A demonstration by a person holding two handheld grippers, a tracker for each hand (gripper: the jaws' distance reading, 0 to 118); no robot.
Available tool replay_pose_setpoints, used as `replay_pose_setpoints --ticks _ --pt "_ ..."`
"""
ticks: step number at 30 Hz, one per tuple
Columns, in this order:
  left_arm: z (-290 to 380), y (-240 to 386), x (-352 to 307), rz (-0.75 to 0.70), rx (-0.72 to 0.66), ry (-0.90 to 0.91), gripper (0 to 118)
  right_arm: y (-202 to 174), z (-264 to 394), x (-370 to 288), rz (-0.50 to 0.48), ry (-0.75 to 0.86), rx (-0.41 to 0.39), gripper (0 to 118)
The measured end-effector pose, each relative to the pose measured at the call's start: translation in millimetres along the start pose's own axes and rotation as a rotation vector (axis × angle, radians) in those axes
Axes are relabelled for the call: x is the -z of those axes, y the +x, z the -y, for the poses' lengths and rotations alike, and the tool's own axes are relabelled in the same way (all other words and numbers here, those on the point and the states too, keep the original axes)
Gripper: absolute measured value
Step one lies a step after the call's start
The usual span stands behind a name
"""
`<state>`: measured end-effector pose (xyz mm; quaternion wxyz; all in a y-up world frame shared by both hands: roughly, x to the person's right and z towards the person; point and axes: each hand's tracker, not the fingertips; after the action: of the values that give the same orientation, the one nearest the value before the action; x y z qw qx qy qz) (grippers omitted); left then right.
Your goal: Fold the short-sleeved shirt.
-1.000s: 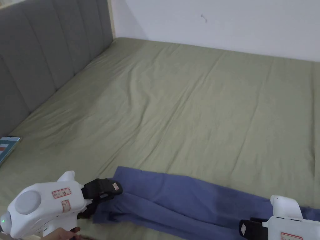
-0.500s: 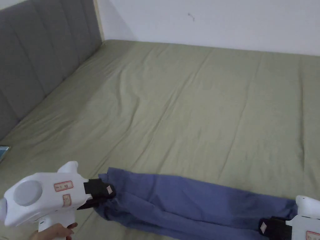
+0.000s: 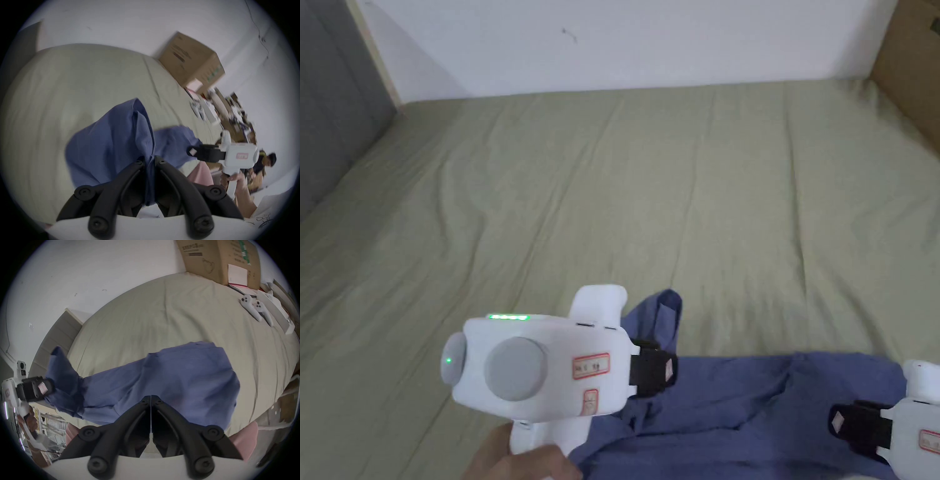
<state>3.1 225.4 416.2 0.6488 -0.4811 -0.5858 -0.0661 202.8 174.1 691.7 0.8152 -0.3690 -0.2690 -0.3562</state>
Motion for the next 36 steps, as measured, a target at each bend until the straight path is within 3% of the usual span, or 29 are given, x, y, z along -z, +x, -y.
replay_pose_setpoints --ticks 1,2,5,6,10,11,13,14,17,25,31,36 --pt "3 6 16 0.008 0.001 -0.023 12 4 2 -1 0.000 0.001 0.020 1" --pt "7 7 32 0.014 -0.008 -0.035 30 8 3 -3 0.005 0.002 0.032 1" --pt "14 8 64 -0.003 -0.093 -0.068 107 11 12 -10 0.067 0.019 0.024 1" --pt "15 7 65 0.001 -0.101 -0.062 111 12 12 -13 0.068 0.018 0.024 1" --pt "12 -3 45 0.017 -0.150 -0.008 103 18 16 -18 0.042 0.014 0.059 1" --pt "13 -7 36 0.012 -0.155 0.005 78 18 16 -18 0.044 0.015 0.061 1" --pt "16 -15 19 -0.027 -0.164 0.062 9 15 17 -18 0.052 0.017 0.056 1" --pt "20 -19 16 -0.074 -0.171 0.074 2 17 15 -17 0.053 0.019 0.050 1" --pt "31 -36 24 -0.172 -0.194 0.031 2 15 15 -16 0.054 0.028 0.049 1" --pt "47 -16 73 -0.043 -0.230 -0.064 2 15 12 -10 0.029 0.016 0.051 1" --pt "56 24 102 0.024 -0.097 -0.178 2 22 12 -10 0.047 0.007 0.058 1" --pt "65 29 127 0.055 -0.080 -0.257 2 23 14 -9 0.055 -0.004 0.066 1"
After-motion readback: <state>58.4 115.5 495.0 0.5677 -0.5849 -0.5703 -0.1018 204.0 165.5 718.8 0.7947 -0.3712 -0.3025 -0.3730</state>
